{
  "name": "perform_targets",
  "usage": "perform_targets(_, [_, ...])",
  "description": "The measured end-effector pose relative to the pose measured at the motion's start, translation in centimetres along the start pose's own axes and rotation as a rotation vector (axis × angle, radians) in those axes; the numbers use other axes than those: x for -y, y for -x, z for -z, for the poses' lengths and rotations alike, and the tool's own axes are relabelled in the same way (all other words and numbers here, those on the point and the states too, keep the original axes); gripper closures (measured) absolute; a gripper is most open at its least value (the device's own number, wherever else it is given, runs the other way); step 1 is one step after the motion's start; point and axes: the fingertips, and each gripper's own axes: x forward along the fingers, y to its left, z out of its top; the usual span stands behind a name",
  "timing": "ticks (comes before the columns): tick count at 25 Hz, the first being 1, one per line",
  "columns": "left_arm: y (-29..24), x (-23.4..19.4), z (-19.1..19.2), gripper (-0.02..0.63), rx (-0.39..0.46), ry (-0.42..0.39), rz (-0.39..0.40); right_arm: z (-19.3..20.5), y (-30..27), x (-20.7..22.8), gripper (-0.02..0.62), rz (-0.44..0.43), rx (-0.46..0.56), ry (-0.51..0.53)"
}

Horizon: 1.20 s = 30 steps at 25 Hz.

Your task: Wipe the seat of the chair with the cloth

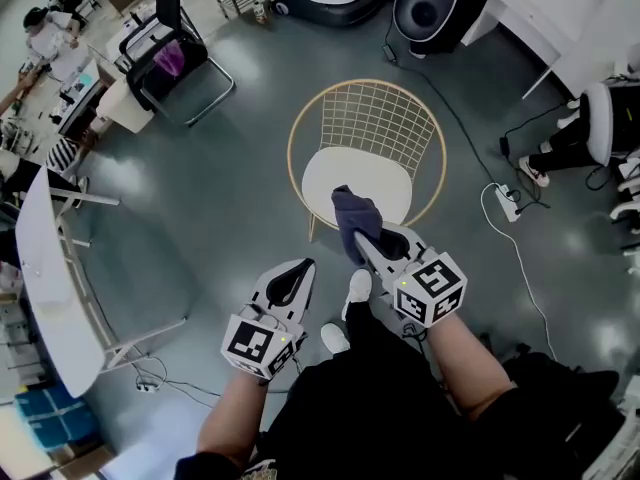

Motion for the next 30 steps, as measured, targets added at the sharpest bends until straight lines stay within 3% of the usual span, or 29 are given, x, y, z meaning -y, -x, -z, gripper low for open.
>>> perform_targets(10, [-7.4, -4.3, -0.6, 0.589, -0.031, 0.004, -0.003, -1.1, -4.0, 7.3, 0.532, 0.005, -0.015, -0.035])
perform_targets(19, [-10.0, -6.1, -1.2, 0.589, -0.056, -0.038, 0.020, -1.8, -5.7, 9.8, 0.532, 0.029, -0.008, -0.054])
perform_targets(24, [-10.4, -7.5, -1.2, 0.589, -0.066, -0.057, 0.073, -1.5, -7.2, 10.2, 0.532, 0.078, -0.002, -0.079])
perform_targets(30, [-10.7, -10.1, -0.2, 0.589, -0.109, -0.083, 0.198, -0.5, -10.1, 11.0, 0.532, 0.189, 0.020, -0.125])
